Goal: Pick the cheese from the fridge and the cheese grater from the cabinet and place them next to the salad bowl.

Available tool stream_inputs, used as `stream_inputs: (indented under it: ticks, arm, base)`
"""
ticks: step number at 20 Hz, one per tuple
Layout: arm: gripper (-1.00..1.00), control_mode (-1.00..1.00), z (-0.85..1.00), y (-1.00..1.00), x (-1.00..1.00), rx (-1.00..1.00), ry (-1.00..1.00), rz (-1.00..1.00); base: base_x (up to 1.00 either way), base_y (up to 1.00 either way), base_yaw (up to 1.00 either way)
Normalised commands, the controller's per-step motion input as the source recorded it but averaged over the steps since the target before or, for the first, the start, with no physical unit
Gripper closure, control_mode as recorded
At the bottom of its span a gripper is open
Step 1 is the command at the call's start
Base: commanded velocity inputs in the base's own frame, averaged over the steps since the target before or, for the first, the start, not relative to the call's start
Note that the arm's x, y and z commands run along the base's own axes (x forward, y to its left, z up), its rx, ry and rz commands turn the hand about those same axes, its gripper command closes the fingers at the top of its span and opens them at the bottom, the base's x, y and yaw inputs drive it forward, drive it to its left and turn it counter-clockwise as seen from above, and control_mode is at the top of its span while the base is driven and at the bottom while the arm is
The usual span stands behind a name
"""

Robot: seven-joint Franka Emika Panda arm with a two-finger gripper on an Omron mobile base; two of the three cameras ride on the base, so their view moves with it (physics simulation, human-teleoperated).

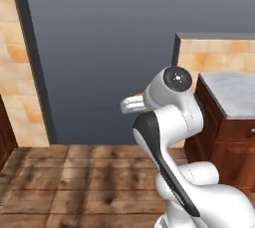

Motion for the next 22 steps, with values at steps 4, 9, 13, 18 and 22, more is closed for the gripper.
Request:
stream_inputs:
  ticks: [4,9,13,18,22]
  arm:
    - [1.0,1.0,0.0,0.0,0.0,0.0,0.0,0.0]
    - [1.0,1.0,0.0,0.0,0.0,0.0,0.0,0.0]
    - [1.0,1.0,0.0,0.0,0.0,0.0,0.0,0.0]
    - [1.0,1.0,0.0,0.0,0.0,0.0,0.0,0.0]
    - [1.0,1.0,0.0,0.0,0.0,0.0,0.0,0.0]
  base:
    - [0.0,-0.05,-0.43]
    - [0.0,-0.1,-0.41]
    - [0.0,-0.21,-0.38]
    - [0.0,-0.3,-0.33]
    - [0.01,-0.3,-0.3]
